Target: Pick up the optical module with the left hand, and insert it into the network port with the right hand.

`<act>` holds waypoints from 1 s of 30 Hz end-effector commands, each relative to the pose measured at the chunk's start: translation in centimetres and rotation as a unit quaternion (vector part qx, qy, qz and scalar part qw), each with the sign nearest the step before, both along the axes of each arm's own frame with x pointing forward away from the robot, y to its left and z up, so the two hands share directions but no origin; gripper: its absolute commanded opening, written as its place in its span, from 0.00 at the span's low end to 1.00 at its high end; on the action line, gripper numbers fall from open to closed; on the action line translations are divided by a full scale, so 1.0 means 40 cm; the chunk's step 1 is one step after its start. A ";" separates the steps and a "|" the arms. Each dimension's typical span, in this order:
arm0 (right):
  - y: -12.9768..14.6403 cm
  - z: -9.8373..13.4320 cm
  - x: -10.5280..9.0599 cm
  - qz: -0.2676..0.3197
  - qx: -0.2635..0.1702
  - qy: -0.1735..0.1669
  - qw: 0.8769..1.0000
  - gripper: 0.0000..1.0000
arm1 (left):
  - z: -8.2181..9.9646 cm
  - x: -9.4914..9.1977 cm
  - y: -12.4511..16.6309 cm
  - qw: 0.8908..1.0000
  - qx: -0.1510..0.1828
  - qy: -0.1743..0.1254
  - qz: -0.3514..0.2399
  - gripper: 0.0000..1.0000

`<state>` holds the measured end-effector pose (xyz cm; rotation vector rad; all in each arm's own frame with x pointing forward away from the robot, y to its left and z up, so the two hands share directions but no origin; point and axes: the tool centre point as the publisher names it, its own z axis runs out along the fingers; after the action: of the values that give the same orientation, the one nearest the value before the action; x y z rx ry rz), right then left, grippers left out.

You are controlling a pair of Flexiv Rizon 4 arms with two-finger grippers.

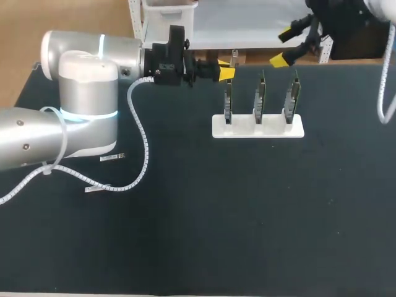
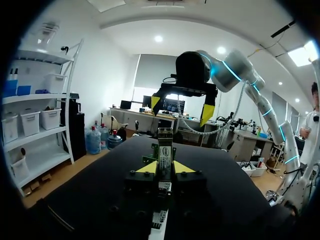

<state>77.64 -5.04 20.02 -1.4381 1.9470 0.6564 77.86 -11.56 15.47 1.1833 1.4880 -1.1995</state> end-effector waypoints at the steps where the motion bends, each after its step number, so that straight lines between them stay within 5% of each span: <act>1: 0.034 -0.005 0.019 0.126 0.022 0.100 0.987 1.00 | 0.000 -0.005 0.000 1.000 -0.001 -0.001 0.003 0.00; 20: 0.120 -0.018 0.016 0.156 0.026 0.085 0.984 1.00 | 0.000 -0.005 0.000 1.000 -0.001 -0.001 0.003 0.00; 30: 0.151 -0.026 0.024 0.097 0.025 0.026 0.995 1.00 | 0.000 -0.005 0.000 1.000 -0.001 -0.001 0.003 0.00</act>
<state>79.90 0.86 19.23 -1.6576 1.8234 0.9145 77.85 -11.56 15.47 1.1833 1.4880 -1.1995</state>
